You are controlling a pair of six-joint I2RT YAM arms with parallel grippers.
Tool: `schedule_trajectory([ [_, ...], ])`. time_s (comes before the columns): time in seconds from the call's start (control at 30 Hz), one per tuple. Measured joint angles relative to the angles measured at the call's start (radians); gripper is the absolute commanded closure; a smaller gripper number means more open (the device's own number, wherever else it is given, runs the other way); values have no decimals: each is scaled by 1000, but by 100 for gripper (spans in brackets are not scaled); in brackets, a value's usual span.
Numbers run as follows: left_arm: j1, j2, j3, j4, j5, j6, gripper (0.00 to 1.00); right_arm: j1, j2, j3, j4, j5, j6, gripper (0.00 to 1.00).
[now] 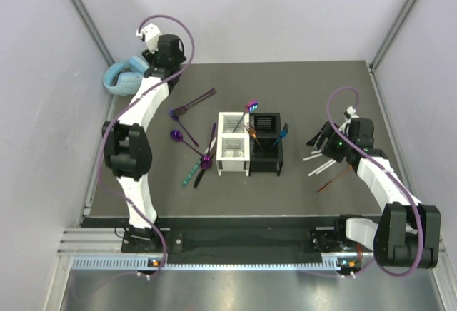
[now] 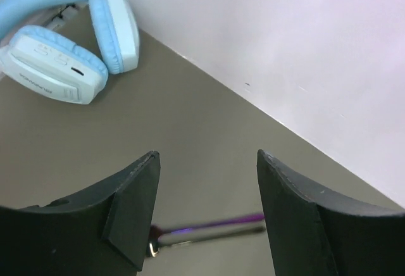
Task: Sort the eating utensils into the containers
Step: Place the spoon in the container, then pick up the distractor from the corner of the board.
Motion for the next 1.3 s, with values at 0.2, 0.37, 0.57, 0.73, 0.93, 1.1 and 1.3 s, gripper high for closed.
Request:
schedule_trajectory([
  [0.2, 88, 193, 177, -153, -21, -120, 32, 0, -29, -20, 9, -15, 0, 27],
  [0.37, 135, 225, 197, -233, -89, -185, 31, 0, -32, -28, 16, -27, 0, 27],
  [0.57, 140, 225, 195, -214, -138, -211, 27, 0, -32, -50, 23, -51, 0, 27],
  [0.73, 134, 220, 170, -191, -173, -259, 30, 2, -33, -65, 33, -59, 0, 27],
  [0.93, 117, 91, -224, -31, -235, -381, 34, 6, -33, -67, 33, -65, 0, 27],
  [1.1, 116, 56, -396, 71, -263, -454, 31, 20, -33, -67, 33, -65, -1, 27],
  [1.3, 156, 66, -396, 271, -202, -491, 28, 31, -26, -67, 35, -65, -1, 27],
])
